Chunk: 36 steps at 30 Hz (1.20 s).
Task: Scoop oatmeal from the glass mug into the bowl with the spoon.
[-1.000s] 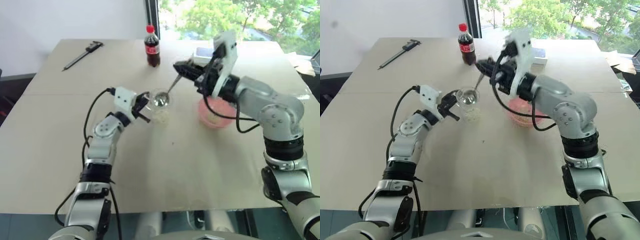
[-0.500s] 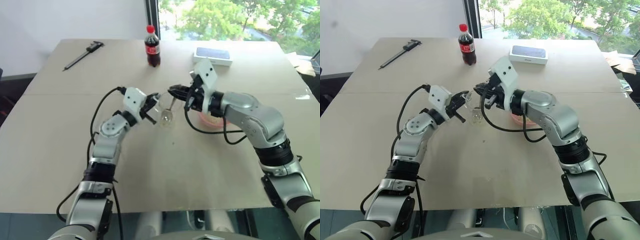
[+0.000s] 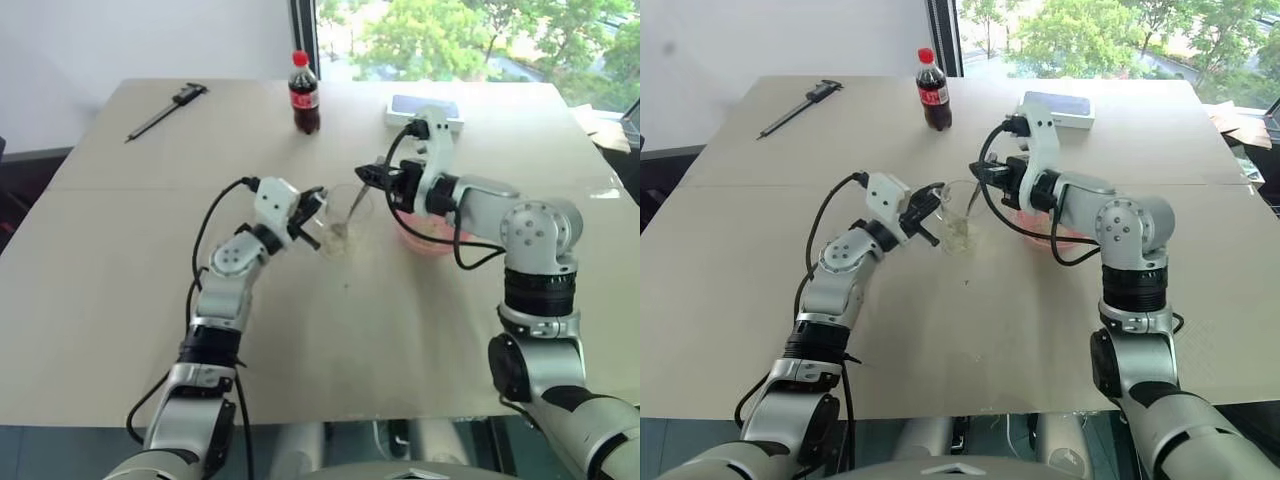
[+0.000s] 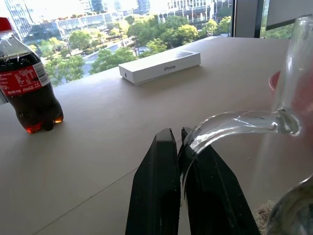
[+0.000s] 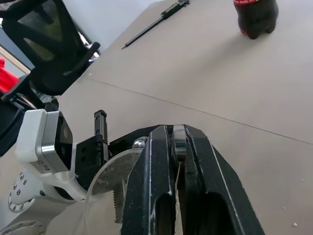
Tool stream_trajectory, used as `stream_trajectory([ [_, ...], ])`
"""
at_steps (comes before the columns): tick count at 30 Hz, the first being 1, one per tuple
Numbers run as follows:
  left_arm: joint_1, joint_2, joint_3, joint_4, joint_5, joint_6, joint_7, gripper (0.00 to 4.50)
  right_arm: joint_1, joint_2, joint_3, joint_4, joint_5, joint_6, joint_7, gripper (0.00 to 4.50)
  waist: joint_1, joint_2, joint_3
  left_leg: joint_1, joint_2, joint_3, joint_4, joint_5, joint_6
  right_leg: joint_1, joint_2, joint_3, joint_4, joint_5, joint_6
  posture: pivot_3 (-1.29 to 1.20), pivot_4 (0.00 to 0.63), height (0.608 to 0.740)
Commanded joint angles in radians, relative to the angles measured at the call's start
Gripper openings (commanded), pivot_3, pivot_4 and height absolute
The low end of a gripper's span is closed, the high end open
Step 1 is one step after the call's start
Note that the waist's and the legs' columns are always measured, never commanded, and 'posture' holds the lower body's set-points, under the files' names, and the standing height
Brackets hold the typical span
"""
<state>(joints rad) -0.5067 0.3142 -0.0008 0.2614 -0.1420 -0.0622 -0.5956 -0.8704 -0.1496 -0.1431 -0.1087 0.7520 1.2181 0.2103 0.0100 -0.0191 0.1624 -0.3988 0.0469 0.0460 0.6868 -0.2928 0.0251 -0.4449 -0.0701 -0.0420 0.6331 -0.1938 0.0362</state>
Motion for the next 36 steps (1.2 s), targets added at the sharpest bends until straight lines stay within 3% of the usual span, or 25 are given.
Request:
stream_trajectory([
  [1, -0.008, -0.010, 0.009, -0.004, -0.006, -0.035, 0.010, 0.04, -0.048, -0.003, -0.046, -0.038, 0.028, 0.001, -0.012, 0.00, 0.000, 0.000, 0.000, 0.000, 0.000, 0.000, 0.000, 0.000, 0.000, 0.000, 0.000, 0.000, 0.000, 0.000, 0.000, 0.00, 0.150, 0.740],
  [21, -0.043, -0.033, -0.004, 0.056, 0.010, -0.049, 0.032, 0.04, -0.079, -0.080, -0.101, -0.118, 0.074, 0.010, -0.029, 0.00, 0.000, 0.000, 0.000, 0.001, 0.000, 0.000, 0.000, 0.000, 0.001, 0.000, 0.000, 0.000, 0.002, 0.000, 0.000, 0.00, 0.150, 0.740],
  [36, -0.063, -0.061, 0.002, 0.102, 0.008, -0.069, 0.060, 0.04, -0.125, 0.030, -0.412, -0.015, 0.273, 0.198, -0.341, 0.00, 0.001, 0.000, 0.000, 0.001, 0.000, 0.000, 0.000, 0.000, 0.001, 0.000, 0.000, 0.000, 0.003, 0.000, 0.000, 0.00, 0.150, 0.740],
])
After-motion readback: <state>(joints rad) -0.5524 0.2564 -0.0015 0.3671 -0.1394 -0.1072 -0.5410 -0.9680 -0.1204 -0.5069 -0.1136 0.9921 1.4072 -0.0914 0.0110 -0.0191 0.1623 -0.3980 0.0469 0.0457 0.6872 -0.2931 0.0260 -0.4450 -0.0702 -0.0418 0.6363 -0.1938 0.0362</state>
